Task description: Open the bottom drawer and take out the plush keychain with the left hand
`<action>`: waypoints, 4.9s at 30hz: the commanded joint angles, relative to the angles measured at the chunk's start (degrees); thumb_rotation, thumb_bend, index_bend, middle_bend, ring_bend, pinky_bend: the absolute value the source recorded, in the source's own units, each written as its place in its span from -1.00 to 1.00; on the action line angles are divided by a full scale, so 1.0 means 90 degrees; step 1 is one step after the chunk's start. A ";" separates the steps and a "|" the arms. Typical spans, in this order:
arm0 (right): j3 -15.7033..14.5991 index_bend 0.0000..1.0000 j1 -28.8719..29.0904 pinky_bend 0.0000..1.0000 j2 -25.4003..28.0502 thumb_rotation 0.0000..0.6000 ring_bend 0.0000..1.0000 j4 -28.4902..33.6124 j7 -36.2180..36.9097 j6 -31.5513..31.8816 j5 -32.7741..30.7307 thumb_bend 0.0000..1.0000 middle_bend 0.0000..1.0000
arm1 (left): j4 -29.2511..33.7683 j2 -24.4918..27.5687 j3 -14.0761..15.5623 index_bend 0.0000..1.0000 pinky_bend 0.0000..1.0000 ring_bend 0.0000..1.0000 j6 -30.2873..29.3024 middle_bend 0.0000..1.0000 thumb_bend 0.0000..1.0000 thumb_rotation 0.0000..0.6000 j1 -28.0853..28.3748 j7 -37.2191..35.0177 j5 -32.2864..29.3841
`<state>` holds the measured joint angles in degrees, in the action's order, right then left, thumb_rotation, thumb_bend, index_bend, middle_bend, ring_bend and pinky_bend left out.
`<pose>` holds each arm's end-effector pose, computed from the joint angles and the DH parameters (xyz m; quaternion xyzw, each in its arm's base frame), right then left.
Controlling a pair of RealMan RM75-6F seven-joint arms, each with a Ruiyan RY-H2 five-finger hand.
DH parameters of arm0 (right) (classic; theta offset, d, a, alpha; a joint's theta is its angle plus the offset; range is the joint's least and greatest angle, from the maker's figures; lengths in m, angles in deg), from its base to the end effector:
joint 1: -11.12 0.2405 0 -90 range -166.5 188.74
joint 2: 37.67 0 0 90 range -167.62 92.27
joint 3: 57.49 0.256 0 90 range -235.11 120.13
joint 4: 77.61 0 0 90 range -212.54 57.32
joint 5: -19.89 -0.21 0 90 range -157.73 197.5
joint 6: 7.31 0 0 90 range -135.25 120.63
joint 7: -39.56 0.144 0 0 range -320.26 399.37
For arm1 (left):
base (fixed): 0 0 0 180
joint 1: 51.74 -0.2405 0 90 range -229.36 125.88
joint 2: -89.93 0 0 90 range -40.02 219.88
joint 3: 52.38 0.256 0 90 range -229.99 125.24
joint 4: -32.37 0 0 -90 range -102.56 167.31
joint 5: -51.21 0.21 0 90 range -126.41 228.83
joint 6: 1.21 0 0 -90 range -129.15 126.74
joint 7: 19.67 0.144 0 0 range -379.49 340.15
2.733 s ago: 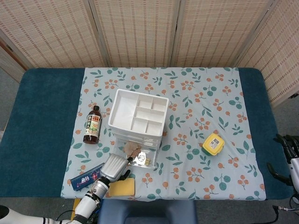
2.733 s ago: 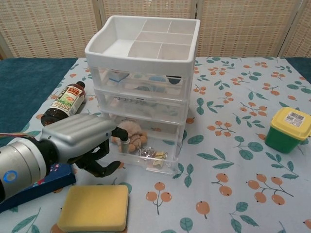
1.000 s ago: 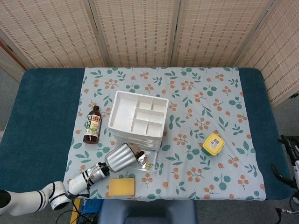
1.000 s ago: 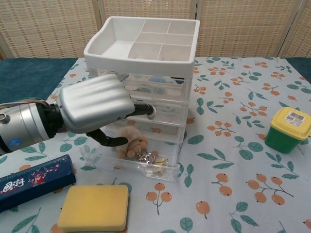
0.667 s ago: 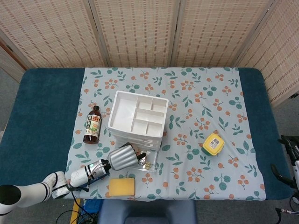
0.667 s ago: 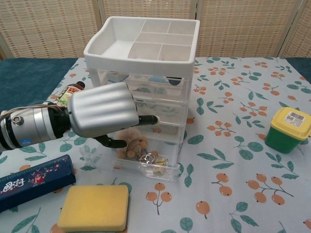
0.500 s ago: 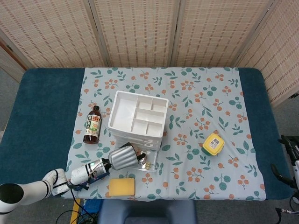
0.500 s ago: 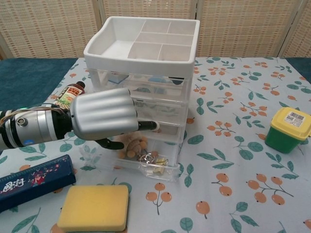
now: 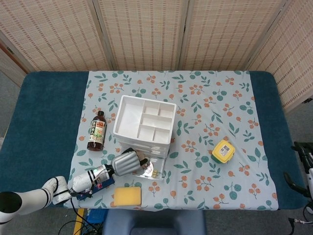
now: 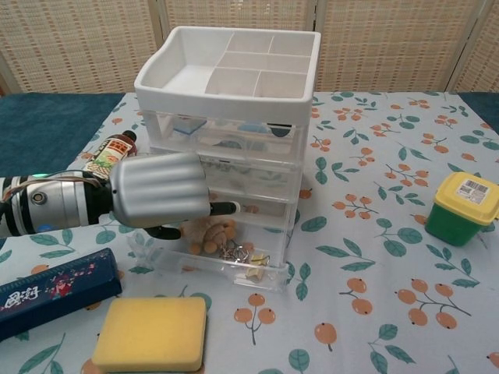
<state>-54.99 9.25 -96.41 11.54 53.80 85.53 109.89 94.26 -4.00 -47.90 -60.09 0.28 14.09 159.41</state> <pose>-0.3281 -0.1419 0.2070 0.5522 -0.3944 0.4367 0.5906 -0.1314 0.3239 -0.0606 -0.8815 0.2102 -0.2792 0.3174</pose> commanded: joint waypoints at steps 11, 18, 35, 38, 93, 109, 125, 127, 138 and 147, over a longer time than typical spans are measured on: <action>0.0008 -0.97 -0.0038 -0.90 0.0015 1.00 -0.81 -0.0014 0.0011 0.0019 -0.0044 -0.29 -0.62 | 0.0180 0.0006 -0.0116 -0.49 1.00 1.00 0.0437 0.83 -0.61 1.00 0.0122 0.0271 -0.0270; 0.0015 -0.97 -0.0058 -0.90 0.0018 1.00 -0.81 -0.0008 0.0009 0.0036 -0.0063 -0.29 -0.62 | 0.0117 -0.0067 -0.0075 -0.41 1.00 1.00 0.0475 0.83 -0.61 1.00 0.0168 0.0190 -0.0260; 0.0031 -0.97 -0.0082 -0.90 0.0025 1.00 -0.81 -0.0003 -0.0007 0.0036 -0.0095 -0.29 -0.62 | 0.0015 -0.0169 -0.0074 -0.20 1.00 1.00 0.0633 0.83 -0.61 1.00 0.0206 0.0122 -0.0423; 0.0034 -0.97 -0.0087 -0.90 0.0030 1.00 -0.81 0.0006 -0.0015 0.0047 -0.0090 -0.29 -0.62 | 0.0016 -0.0176 -0.0063 -0.14 1.00 1.00 0.0637 0.83 -0.61 1.00 0.0201 0.0111 -0.0441; 0.0071 -0.97 -0.0016 -0.90 0.0017 1.00 -0.81 -0.0001 0.0016 0.0045 0.0014 -0.29 -0.61 | 0.1999 0.1183 -0.0373 0.18 1.00 1.00 -0.0775 0.83 -0.61 1.00 -0.1131 -0.0902 -0.1551; 0.0068 -0.97 0.0058 -0.90 -0.0012 1.00 -0.81 -0.0009 0.0031 0.0024 0.0105 -0.29 -0.61 | 0.2010 0.2062 -0.0237 0.18 1.00 1.00 -0.1242 0.83 -0.61 1.00 -0.2221 -0.1193 -0.2314; 0.0043 -0.97 -0.0001 -0.90 0.0016 1.00 -0.81 -0.0023 0.0070 0.0107 0.0090 -0.29 -0.61 | 0.2729 0.2064 -0.0571 -0.76 1.00 0.93 -0.1106 0.72 -0.61 1.00 -0.2675 -0.0950 -0.3295; 0.0025 -0.97 0.0002 -0.90 0.0016 1.00 -0.81 -0.0029 0.0077 0.0052 0.0062 -0.29 -0.61 | 0.2912 0.2123 -0.0687 -0.77 1.00 0.83 -0.1237 0.65 -0.61 1.00 -0.2819 -0.1016 -0.3576; -0.0098 -0.96 0.0195 -0.90 0.0027 1.00 -0.81 -0.0115 0.0163 -0.0361 0.0185 -0.26 -0.61 | 0.3545 0.2709 -0.0863 -0.76 0.71 0.21 -0.2025 0.18 -0.61 1.00 -0.3722 -0.1220 -0.4532; -0.0184 -0.93 0.0367 -0.90 -0.0169 1.00 -0.81 -0.0291 0.0152 -0.0519 0.0398 -0.24 -0.61 | 0.3735 0.2840 -0.0611 -0.72 0.48 0.11 -0.3250 0.07 -0.61 1.00 -0.4617 -0.1673 -0.3955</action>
<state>-56.60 12.49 -97.79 8.84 55.33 80.88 113.40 127.51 21.46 -53.94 -86.33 -39.25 0.48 121.95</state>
